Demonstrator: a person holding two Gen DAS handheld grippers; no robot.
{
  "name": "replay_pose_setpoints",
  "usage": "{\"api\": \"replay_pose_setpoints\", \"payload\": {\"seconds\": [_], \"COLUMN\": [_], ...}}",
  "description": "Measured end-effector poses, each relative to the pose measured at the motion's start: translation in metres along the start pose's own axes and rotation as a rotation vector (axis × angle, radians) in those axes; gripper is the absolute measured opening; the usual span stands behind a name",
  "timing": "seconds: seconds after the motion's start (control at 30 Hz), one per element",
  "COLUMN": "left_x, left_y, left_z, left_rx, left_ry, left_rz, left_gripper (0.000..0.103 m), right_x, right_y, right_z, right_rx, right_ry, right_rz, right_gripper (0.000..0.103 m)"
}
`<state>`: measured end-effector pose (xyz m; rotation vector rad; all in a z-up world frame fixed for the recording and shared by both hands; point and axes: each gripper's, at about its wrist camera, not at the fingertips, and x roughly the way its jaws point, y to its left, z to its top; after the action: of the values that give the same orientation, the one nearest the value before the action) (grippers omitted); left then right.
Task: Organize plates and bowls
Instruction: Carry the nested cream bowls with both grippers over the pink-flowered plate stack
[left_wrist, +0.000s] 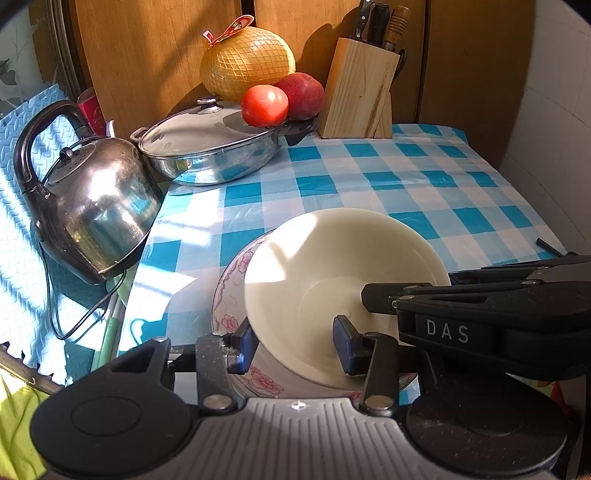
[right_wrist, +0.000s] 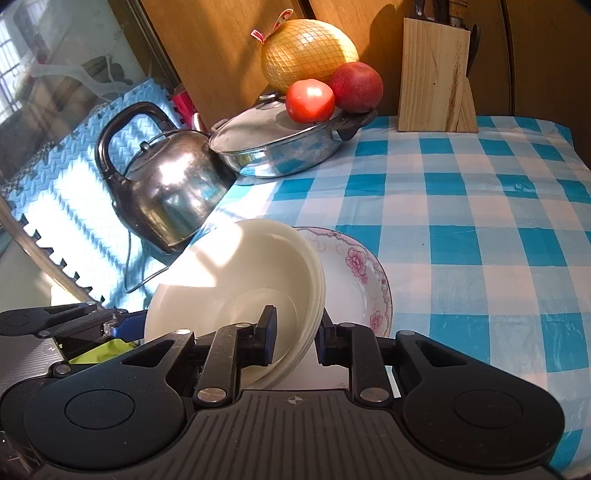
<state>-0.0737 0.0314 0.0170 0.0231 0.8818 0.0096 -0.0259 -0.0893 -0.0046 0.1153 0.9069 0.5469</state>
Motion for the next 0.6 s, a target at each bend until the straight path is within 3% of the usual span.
{"api": "replay_pose_setpoints", "payload": {"seconds": [0.6], "left_x": [0.005], "left_y": [0.014], "left_z": [-0.005], "left_rx": [-0.041], "left_ry": [-0.001], "left_rz": [-0.046], "left_gripper": [0.036], "right_x": [0.01], "right_y": [0.013], "right_z": [-0.001], "right_rx": [-0.012], "right_ry": [0.029], "right_rz": [-0.051], "right_gripper": [0.029]}}
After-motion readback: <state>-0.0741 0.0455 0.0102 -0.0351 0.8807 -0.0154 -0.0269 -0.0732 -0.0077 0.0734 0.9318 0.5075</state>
